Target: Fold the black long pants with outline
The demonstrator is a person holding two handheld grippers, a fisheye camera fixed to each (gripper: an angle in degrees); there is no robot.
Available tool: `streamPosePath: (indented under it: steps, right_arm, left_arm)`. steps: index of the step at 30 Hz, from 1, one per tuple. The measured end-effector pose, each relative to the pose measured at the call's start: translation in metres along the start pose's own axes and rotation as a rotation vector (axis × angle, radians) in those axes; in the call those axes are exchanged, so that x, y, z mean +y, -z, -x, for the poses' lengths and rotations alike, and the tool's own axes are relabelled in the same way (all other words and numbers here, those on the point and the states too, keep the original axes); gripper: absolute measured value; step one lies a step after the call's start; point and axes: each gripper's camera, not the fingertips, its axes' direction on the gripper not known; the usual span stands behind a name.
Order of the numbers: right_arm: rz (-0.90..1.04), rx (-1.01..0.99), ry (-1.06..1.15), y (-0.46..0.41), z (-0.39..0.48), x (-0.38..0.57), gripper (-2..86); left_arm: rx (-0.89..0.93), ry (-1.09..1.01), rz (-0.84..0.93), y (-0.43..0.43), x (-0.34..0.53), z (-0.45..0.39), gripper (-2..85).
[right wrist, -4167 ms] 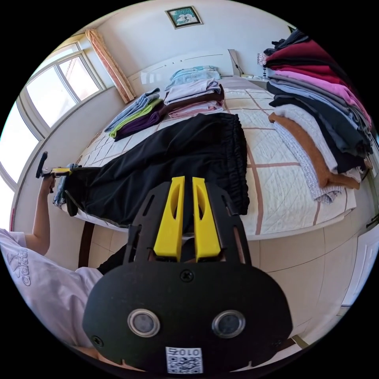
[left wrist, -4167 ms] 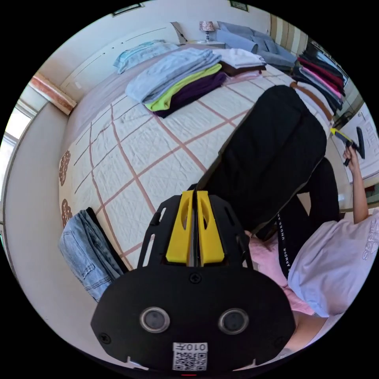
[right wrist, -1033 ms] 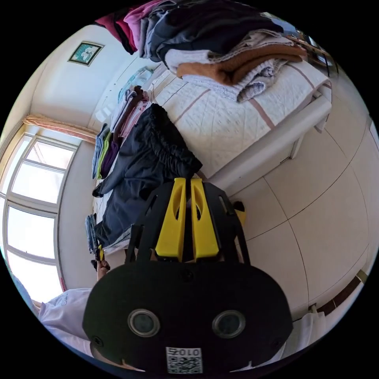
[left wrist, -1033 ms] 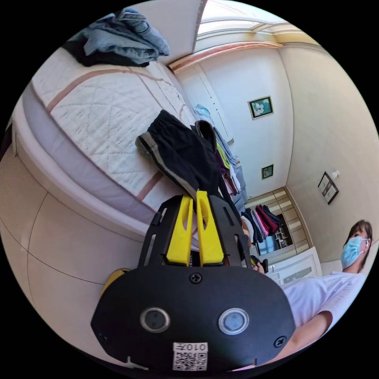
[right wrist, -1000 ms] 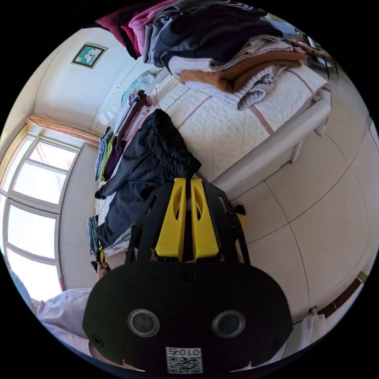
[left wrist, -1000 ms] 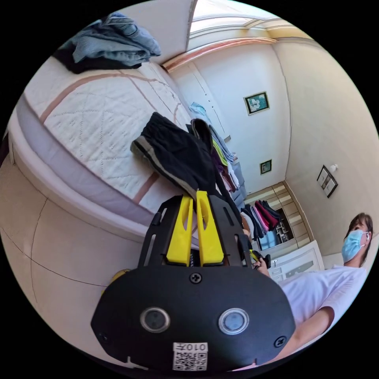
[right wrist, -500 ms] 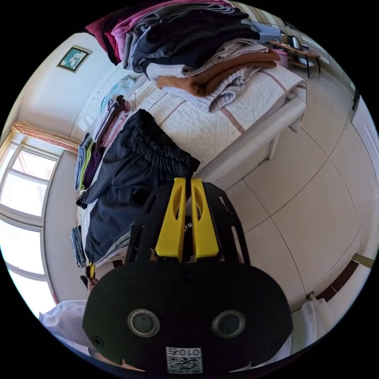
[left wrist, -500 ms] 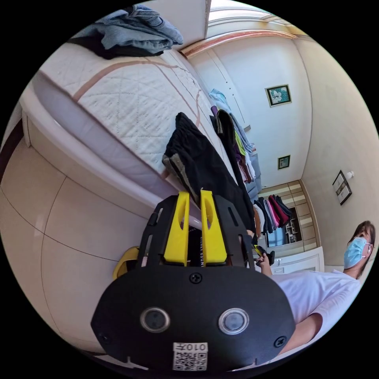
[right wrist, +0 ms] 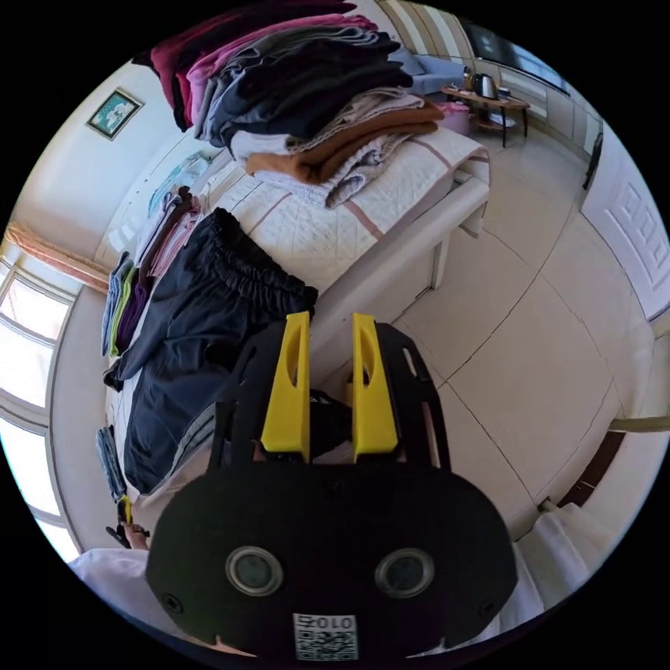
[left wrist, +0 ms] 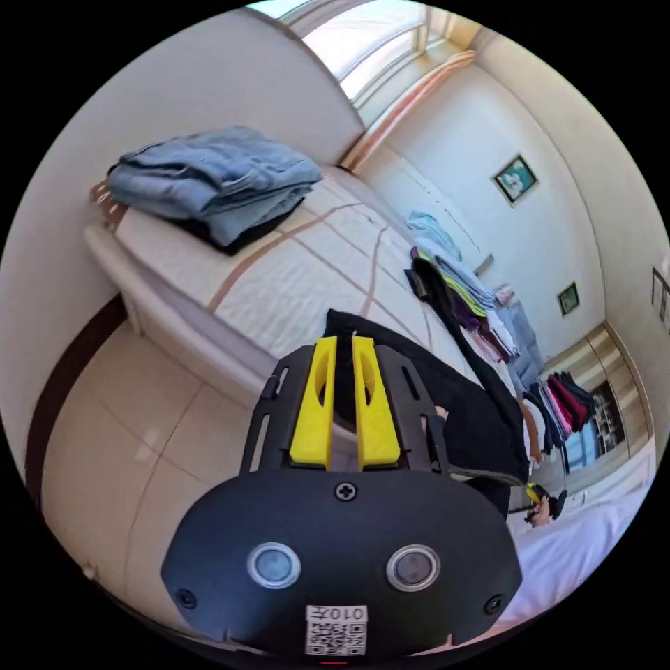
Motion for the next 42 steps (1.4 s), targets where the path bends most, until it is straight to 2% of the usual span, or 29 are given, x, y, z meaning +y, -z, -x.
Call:
streamPosePath:
  steps: [2,4,7,11,14,18,23,25,27,31,35,38,39,42]
  right_arm:
    - [-0.084,0.048,0.025,0.011,0.015,0.006,7.5]
    - [-0.172,0.088,0.058,0.021,0.036,0.012,7.5]
    - [-0.241,0.023,0.148,0.031,0.073,0.015,7.5]
    - [-0.235,-0.041,0.259,0.036,0.117,0.016,7.2]
    - [-0.265,-0.063,0.311,0.041,0.135,0.025,6.6]
    - [-0.253,-0.100,0.354,0.032,0.151,0.039,5.2]
    - [-0.175,-0.171,0.370,0.001,0.174,0.045,3.9]
    - [-0.157,-0.205,0.390,-0.010,0.187,0.046,3.5]
    - [-0.127,-0.231,0.423,-0.025,0.207,0.047,3.2]
    - [-0.062,-0.233,0.485,-0.052,0.240,0.049,3.6]
    - [-0.051,-0.202,0.634,-0.079,0.290,0.054,8.0]
    - [-0.049,-0.094,0.798,-0.100,0.334,0.052,10.9]
    - [-0.029,-0.044,0.836,-0.109,0.351,0.047,11.4]
    - [-0.012,-0.018,0.858,-0.120,0.381,0.032,12.1]
  left_arm:
    - [0.065,-0.185,0.055,-0.048,-0.034,-0.071,7.3]
    - [0.090,-0.276,0.086,-0.096,-0.055,-0.120,8.4]
    - [0.152,-0.310,0.137,-0.190,-0.086,-0.183,10.0]
    - [0.169,-0.187,0.126,-0.307,-0.118,-0.226,10.8]
    - [0.147,-0.112,0.100,-0.363,-0.131,-0.246,10.7]
    - [0.077,-0.080,0.188,-0.430,-0.136,-0.266,9.9]
    - [0.208,0.012,0.251,-0.495,-0.119,-0.278,5.9]
    - [0.200,-0.007,0.249,-0.497,-0.114,-0.291,4.6]
    - [0.193,-0.114,0.243,-0.489,-0.114,-0.316,3.4]
    - [0.141,-0.535,0.304,-0.434,-0.118,-0.410,1.8]
    - [-0.117,-1.013,0.274,-0.327,-0.094,-0.533,1.1]
    - [-0.236,-1.170,0.182,-0.244,-0.081,-0.592,0.7]
    - [-0.229,-1.185,0.175,-0.229,-0.079,-0.600,0.7]
    - [0.032,-1.286,0.239,-0.165,-0.069,-0.628,0.5]
